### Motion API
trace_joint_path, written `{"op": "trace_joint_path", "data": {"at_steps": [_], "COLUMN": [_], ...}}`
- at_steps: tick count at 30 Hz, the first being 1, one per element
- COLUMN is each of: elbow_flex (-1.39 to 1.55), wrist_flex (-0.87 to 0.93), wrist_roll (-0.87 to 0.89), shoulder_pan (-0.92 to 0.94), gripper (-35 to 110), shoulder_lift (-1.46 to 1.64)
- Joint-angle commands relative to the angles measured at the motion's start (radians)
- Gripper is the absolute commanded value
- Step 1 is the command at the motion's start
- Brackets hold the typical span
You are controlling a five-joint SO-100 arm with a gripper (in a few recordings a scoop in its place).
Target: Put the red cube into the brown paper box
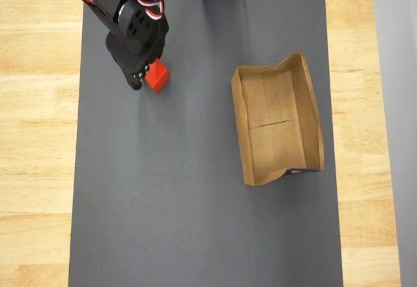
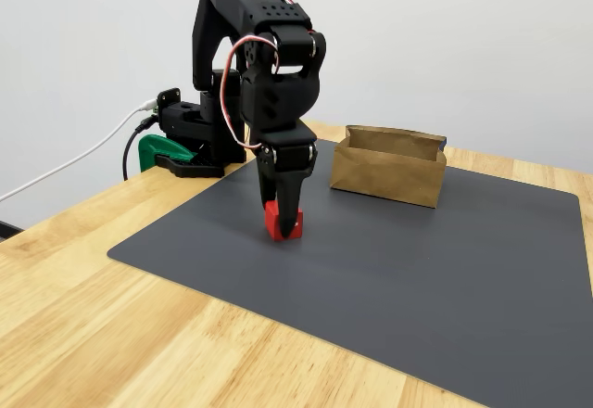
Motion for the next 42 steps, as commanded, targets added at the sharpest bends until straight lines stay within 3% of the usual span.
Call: {"op": "trace_joint_path", "data": {"at_steps": [1, 8, 15, 22, 34, 42], "elbow_flex": [-0.031, -0.025, 0.018, 0.212, 0.637, 0.75], "wrist_flex": [-0.009, -0.018, -0.118, -0.391, -0.649, -0.62], "wrist_roll": [-0.014, -0.066, -0.104, -0.141, -0.284, -0.33], "shoulder_pan": [0.0, -0.012, -0.06, -0.15, -0.509, -0.779], "gripper": [9, 0, 0, 0, 0, 0], "shoulder_lift": [0.018, 0.067, 0.345, 0.657, 1.051, 1.147]}}
